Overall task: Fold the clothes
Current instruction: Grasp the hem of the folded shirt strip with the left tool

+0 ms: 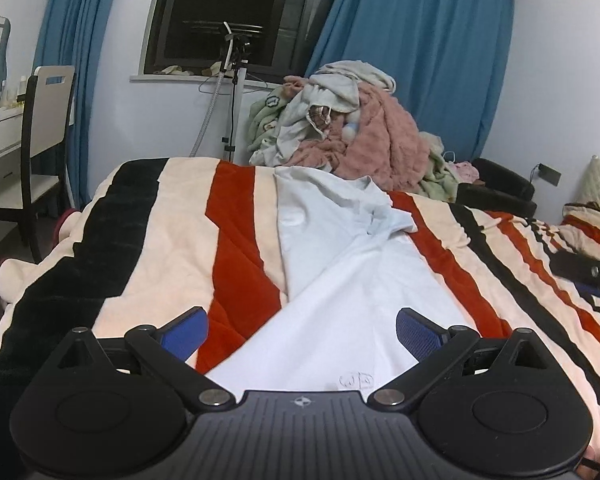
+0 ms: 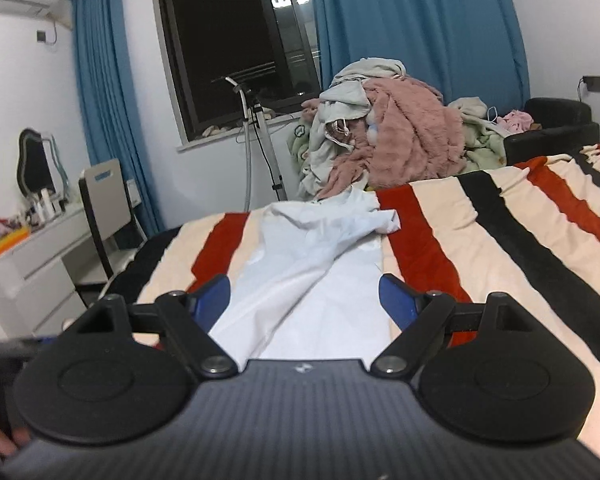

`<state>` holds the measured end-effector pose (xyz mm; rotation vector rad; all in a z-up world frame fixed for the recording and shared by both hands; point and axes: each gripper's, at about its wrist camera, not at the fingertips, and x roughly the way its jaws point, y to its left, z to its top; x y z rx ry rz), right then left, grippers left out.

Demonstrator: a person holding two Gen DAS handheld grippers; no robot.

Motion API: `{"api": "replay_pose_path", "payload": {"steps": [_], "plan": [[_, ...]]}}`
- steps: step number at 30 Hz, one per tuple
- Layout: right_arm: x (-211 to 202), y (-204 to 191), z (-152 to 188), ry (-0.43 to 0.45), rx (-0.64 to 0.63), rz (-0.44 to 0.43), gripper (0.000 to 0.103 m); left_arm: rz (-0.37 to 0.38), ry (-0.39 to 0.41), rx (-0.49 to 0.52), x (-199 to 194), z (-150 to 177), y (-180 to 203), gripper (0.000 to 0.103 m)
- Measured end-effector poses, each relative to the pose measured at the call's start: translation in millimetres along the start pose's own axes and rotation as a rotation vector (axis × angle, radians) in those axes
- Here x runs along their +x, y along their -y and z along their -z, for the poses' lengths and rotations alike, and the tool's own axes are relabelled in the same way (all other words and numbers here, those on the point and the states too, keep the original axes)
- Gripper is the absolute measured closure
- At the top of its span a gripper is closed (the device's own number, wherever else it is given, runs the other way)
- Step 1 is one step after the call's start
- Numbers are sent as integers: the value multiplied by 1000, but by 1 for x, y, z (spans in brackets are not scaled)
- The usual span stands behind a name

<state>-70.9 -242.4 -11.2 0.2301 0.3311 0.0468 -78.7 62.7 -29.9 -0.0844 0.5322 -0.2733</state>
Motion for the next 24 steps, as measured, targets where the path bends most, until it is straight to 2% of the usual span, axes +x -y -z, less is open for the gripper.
{"api": "replay_pose_path", "payload": {"steps": [3,6,9,13,16,21,24], "plan": [[1,5,1,-21,28,-2,20,-5,-15,0,-2,3,2,2],[2,11,1,-37,71,4,20,-22,-48,-49,-2,4,-10,2],[2,16,1,-51,102,0,20,-81,-100,-160,2,7,-34,2],[0,26,0,-60,143,-20,20,-160,-174,-354,6,17,-77,4],[-3,37,-2,-67,193,-35,20,-205,-227,-418,11,24,-91,5],[-9,58,-1,-79,267,-20,20,-261,-292,-412,21,28,-96,14],[-12,68,2,-87,318,-13,20,-299,-319,-391,26,31,-95,27]]}}
